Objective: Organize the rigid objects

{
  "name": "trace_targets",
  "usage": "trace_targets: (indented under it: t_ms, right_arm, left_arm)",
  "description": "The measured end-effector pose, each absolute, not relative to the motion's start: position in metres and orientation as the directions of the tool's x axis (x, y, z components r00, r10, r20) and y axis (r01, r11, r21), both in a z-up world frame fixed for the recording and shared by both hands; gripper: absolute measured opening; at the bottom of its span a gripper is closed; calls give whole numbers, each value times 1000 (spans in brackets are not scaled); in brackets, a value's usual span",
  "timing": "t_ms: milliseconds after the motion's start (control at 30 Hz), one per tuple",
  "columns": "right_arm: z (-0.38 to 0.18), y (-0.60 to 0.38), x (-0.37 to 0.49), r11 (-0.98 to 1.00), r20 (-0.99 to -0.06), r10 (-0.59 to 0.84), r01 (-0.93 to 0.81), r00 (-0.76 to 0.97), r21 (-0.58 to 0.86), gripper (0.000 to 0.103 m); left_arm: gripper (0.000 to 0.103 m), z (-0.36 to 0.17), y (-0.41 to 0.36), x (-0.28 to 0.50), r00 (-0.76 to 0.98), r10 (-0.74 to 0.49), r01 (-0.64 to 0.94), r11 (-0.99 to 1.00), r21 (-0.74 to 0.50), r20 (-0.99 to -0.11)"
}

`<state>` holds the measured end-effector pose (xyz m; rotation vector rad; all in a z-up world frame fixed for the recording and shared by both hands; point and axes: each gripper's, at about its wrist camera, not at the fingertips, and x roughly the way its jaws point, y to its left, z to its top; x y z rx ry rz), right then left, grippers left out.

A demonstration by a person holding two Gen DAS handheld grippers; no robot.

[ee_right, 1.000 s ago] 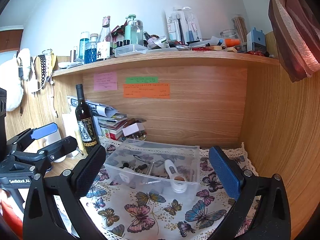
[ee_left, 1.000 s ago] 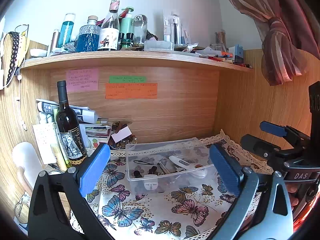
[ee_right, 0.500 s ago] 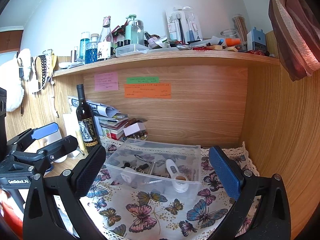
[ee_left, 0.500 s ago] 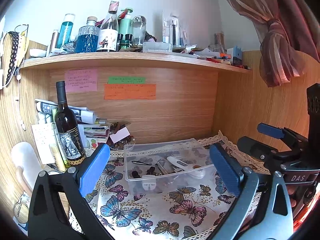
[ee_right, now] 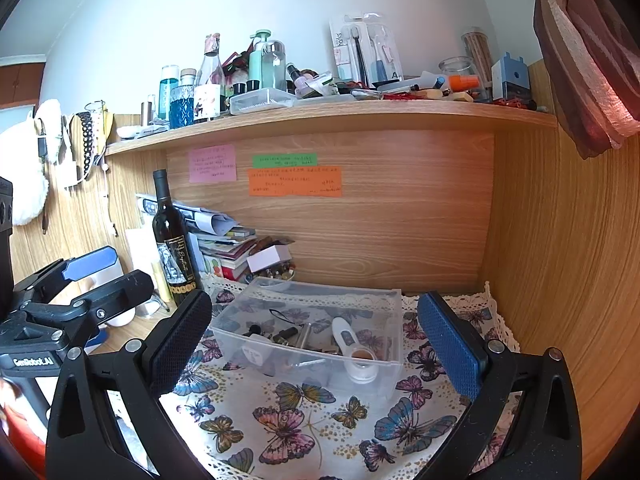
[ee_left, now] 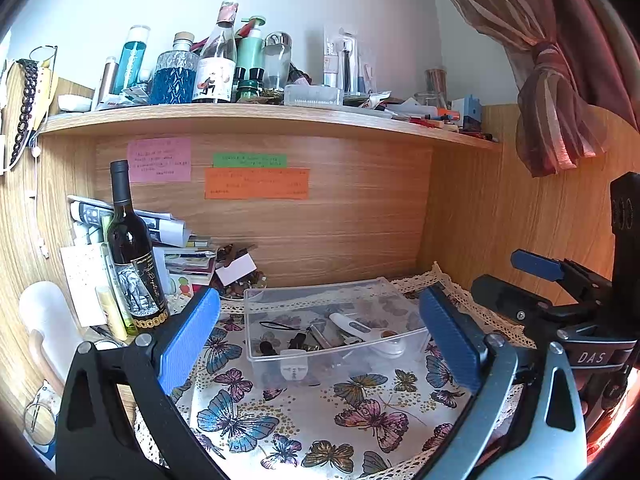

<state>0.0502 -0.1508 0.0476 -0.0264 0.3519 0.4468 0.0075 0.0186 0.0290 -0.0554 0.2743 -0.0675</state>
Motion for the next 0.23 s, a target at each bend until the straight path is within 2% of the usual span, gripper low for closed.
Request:
trace_targets:
  t_ms: [233]
  right_arm:
    - [46, -150, 49, 906, -344, 411, -420, 844, 54, 103]
  left_arm:
    - [101, 29, 19, 8, 959, -79, 63, 996, -68, -272]
